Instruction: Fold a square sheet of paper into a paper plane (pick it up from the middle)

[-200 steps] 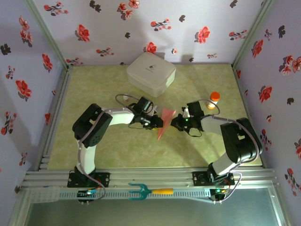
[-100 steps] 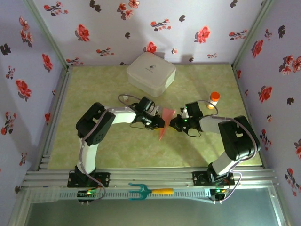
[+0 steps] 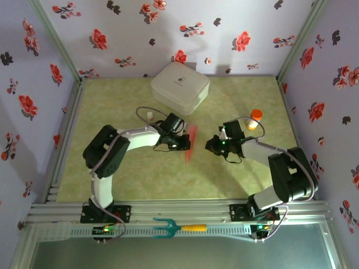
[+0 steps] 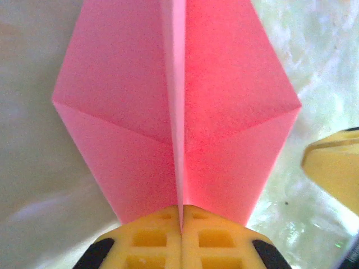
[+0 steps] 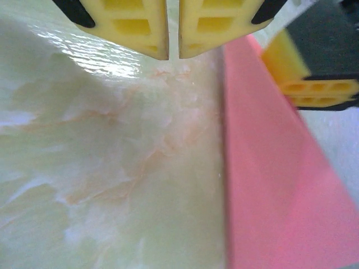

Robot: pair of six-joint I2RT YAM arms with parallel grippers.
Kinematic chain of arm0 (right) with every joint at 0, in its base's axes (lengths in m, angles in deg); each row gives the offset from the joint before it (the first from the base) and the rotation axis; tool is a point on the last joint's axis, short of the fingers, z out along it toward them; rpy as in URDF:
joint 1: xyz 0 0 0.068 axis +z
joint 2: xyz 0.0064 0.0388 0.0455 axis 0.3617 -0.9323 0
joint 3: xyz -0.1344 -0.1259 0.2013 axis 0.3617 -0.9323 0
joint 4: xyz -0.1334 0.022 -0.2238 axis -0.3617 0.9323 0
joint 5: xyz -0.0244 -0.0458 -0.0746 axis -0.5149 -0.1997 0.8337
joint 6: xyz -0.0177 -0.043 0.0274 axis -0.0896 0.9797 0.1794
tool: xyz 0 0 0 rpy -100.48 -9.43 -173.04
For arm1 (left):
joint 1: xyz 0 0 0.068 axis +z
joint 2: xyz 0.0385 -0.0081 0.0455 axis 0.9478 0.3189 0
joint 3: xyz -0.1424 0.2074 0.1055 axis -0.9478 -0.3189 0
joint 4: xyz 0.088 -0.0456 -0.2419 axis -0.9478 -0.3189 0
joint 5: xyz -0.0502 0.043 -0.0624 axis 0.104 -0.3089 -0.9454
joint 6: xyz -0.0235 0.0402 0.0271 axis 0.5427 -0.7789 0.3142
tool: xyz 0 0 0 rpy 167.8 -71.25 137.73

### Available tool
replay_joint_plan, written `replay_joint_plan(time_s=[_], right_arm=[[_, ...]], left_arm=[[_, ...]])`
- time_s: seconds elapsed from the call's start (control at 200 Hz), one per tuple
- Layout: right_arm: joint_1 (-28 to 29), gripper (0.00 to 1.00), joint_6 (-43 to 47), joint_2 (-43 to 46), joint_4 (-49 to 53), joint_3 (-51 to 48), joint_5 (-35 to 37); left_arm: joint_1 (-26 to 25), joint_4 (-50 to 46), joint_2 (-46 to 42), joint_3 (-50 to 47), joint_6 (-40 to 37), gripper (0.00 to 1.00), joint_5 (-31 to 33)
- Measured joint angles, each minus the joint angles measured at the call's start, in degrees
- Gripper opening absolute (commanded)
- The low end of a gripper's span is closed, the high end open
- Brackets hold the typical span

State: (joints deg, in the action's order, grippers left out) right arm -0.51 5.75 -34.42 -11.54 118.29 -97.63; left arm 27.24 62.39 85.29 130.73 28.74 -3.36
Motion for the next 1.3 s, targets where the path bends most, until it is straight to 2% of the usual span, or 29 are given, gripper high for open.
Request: replay_joint_plan(time_s=[0.17, 0.395, 0.745, 0.99, 1.3], right_arm=[[0.55, 0.14, 0.11, 0.98, 1.4, 1.14, 4.17], [2.23, 0.15, -0.09, 0.96, 1.36, 1.33, 6.34], [2.58, 0.15, -0.13, 0.39, 0.9, 1.4, 6.54], [2.58, 0.15, -0.72, -0.17, 0.87, 1.49, 6.54], [2.58, 0.16, -0.98, -2.03, 0.92, 2.12, 6.47]], left_arm=[[-0.94, -7.17, -5.44, 0.02, -1.07, 0.04, 13.9], [-2.58, -15.15, -5.55, 1.01, -1.46, 0.04, 22.47], [-4.02, -17.07, -2.14, 2.97, -0.52, 0.05, 23.71], [-4.02, -17.11, -1.11, 3.23, 0.35, 0.13, 23.26], [-4.02, -17.11, -0.92, 3.3, 0.79, 0.17, 23.06]])
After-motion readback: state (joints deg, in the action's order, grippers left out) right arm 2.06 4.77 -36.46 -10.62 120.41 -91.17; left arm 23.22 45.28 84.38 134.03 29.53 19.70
